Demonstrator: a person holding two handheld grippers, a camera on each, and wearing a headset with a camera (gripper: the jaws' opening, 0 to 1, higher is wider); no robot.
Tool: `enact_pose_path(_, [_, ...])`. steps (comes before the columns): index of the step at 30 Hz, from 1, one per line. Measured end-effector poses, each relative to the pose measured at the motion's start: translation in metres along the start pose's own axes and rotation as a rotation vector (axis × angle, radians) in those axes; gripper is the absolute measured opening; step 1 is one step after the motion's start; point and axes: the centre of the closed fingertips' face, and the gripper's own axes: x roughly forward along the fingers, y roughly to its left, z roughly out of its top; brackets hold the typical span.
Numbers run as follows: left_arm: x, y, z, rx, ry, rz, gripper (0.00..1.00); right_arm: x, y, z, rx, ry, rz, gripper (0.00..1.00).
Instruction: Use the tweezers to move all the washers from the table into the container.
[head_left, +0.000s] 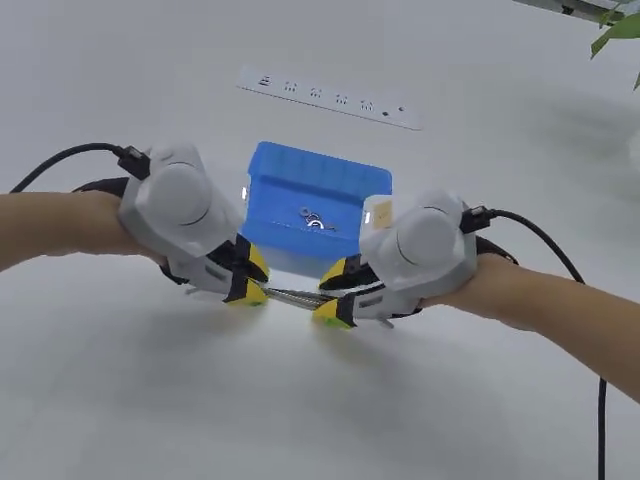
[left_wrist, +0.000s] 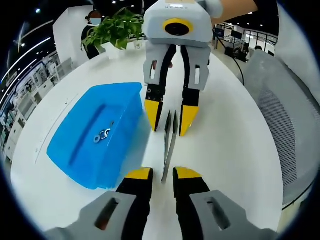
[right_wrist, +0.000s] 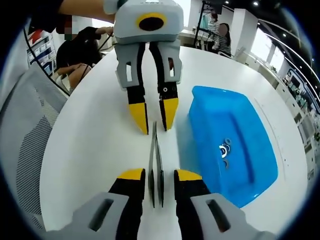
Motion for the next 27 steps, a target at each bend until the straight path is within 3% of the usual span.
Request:
enact_pose_path(4, [-0.014, 0.001, -0.006, -0.019, -0.026, 0.067, 0.36, -0.013, 0.0, -0.012, 0.018, 0.003, -0.044, 0.28])
enact_pose_path(5, [-0.02, 0.001, -0.006, -0.05, -0.054, 0.097, 0.38, -0.019, 0.002, -0.015, 0.045, -0.01, -0.057, 0.29])
enact_pose_path(8, [-0.036, -0.005, -0.01, -0.095, -0.087, 0.137, 0.47, -0.036, 0.006, -0.024, 0.06, -0.031, -0.094, 0.34])
enact_pose_path(10, [-0.054, -0.009, -0.008, -0.086, -0.141, 0.194, 0.58, -0.051, 0.007, -0.025, 0.116, -0.079, -0.136, 0.35])
enact_pose_path(13, [-0.078, -0.023, -0.01, -0.164, -0.203, 0.226, 0.67, -0.071, 0.008, -0.026, 0.175, -0.144, -0.181, 0.39])
enact_pose_path(15, [-0.089, -0.025, -0.01, -0.202, -0.237, 0.258, 0.69, -0.092, 0.007, -0.018, 0.242, -0.243, -0.233, 0.42])
enact_pose_path(17, [-0.103, -0.029, 0.003, -0.222, -0.337, 0.284, 0.73, -0.105, 0.008, -0.013, 0.269, -0.298, -0.256, 0.45])
enact_pose_path(18, [-0.113, -0.034, 0.015, -0.22, -0.413, 0.284, 0.76, -0.113, 0.008, -0.009, 0.27, -0.326, -0.27, 0.46])
enact_pose_path(20, [-0.12, -0.042, 0.03, -0.266, -0.472, 0.269, 0.84, -0.126, 0.016, -0.005, 0.258, -0.344, -0.271, 0.5])
enact_pose_path(24, [-0.129, -0.045, 0.042, -0.247, -0.492, 0.291, 0.93, -0.147, 0.029, 0.005, 0.24, -0.383, -0.281, 0.58])
enact_pose_path(27, [-0.132, -0.039, 0.049, -0.252, -0.509, 0.318, 1.0, -0.16, 0.03, 0.014, 0.237, -0.429, -0.327, 0.62])
